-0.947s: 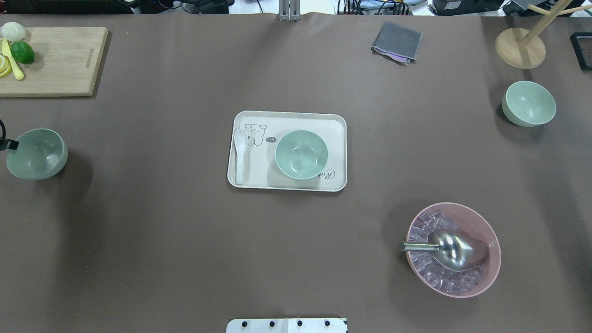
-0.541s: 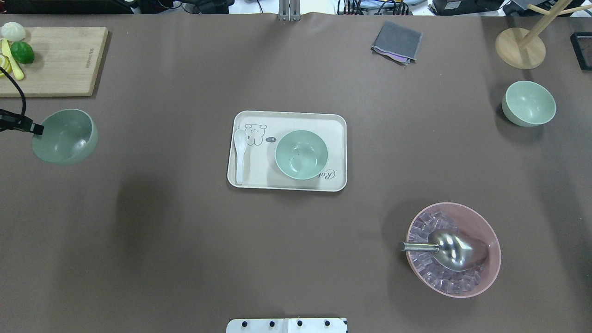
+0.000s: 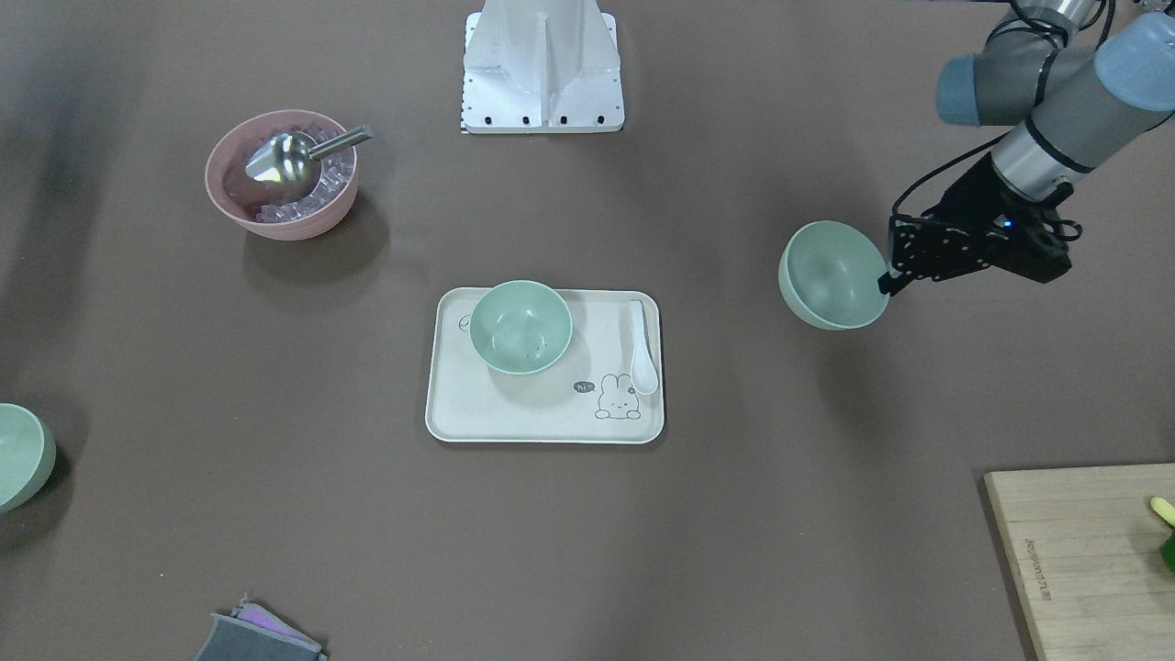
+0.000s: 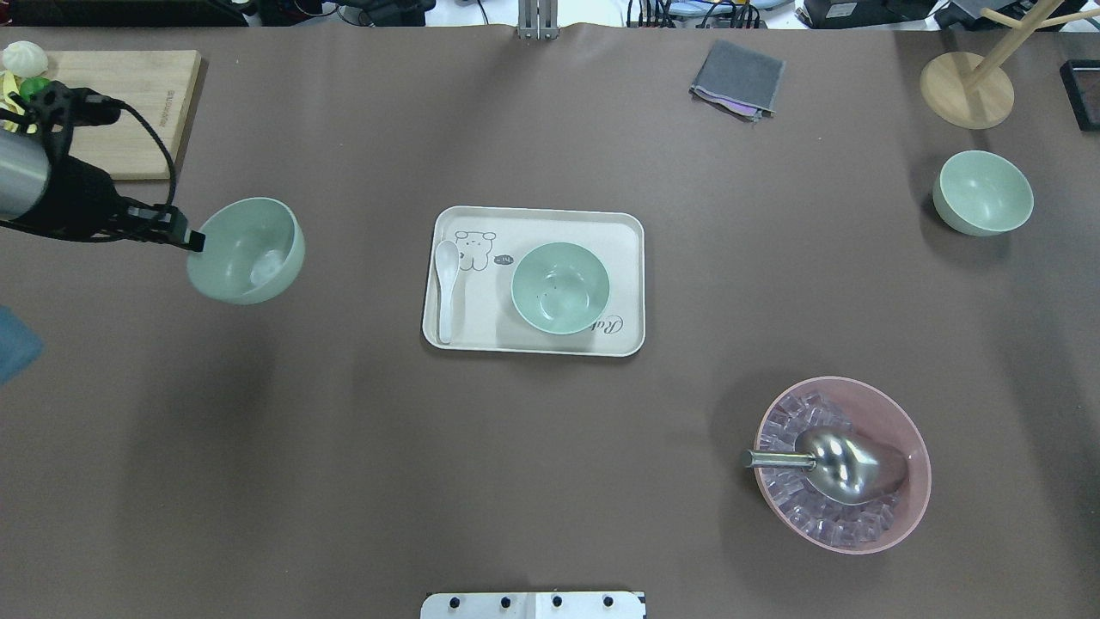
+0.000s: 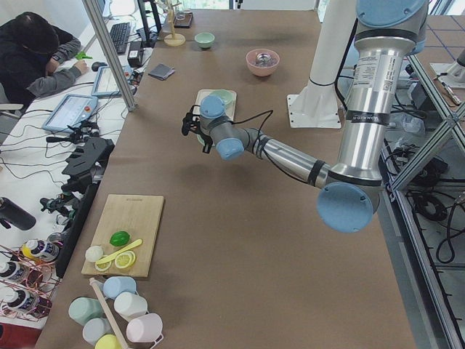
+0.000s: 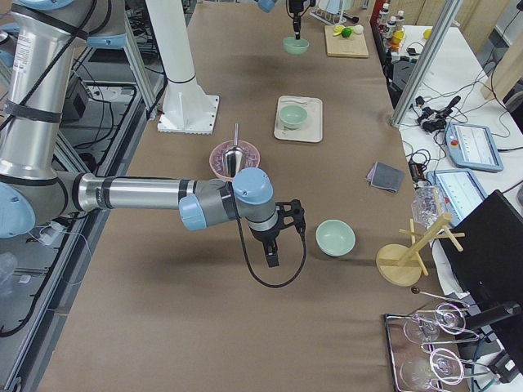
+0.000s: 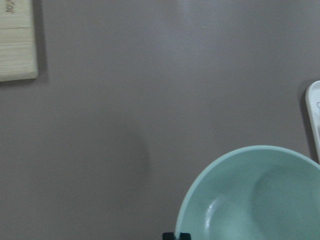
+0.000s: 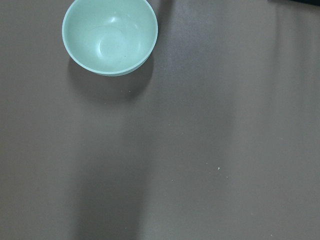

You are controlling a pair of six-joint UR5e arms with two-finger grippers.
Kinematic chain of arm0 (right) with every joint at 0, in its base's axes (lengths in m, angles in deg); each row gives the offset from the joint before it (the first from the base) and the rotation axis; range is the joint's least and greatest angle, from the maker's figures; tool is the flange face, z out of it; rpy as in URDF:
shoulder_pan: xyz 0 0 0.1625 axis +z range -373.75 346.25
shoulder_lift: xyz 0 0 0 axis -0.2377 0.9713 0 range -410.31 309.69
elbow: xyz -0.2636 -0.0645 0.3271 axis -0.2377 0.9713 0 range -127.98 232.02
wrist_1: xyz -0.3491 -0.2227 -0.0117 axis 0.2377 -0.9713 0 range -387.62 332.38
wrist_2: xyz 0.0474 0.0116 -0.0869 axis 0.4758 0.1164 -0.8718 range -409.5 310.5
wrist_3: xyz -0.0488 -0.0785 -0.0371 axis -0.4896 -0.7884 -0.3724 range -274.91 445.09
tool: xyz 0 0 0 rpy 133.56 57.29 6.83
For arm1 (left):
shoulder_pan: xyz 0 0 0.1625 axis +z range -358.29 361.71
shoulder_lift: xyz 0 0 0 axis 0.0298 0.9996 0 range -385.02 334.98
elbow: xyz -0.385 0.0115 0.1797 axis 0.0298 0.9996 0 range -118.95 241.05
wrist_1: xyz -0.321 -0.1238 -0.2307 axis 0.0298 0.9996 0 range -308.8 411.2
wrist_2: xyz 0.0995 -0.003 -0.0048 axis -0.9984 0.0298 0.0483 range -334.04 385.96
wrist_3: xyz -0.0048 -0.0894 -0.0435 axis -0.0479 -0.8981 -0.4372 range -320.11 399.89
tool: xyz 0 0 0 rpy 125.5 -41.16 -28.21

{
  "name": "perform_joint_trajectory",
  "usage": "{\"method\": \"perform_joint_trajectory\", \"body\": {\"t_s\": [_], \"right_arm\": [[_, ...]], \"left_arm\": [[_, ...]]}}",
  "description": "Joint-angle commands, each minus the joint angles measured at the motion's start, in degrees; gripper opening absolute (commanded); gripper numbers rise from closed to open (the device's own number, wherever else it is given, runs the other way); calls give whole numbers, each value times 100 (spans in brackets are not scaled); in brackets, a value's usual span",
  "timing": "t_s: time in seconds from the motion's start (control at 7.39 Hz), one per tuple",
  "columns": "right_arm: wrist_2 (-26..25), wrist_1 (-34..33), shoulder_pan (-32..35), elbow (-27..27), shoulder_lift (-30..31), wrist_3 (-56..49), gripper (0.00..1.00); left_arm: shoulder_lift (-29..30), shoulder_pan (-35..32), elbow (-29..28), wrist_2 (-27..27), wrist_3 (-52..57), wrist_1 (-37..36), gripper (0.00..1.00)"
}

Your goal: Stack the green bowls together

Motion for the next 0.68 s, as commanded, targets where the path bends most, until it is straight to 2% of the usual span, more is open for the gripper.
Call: {"method": "perform_joint_trajectory", "body": {"t_s": [0.0, 0.27, 0.54], "right_arm": [[0, 0, 8, 0, 0, 0, 100], [-9, 0, 0, 0, 0, 0, 100], [-9, -9, 0, 9, 0, 0, 100]], "left_arm": [[570, 696, -3, -453, -869, -20, 0], [1552, 1216, 32, -982, -1372, -1086, 0], [2230, 1927, -73, -1710, -1926, -1669, 0]]}}
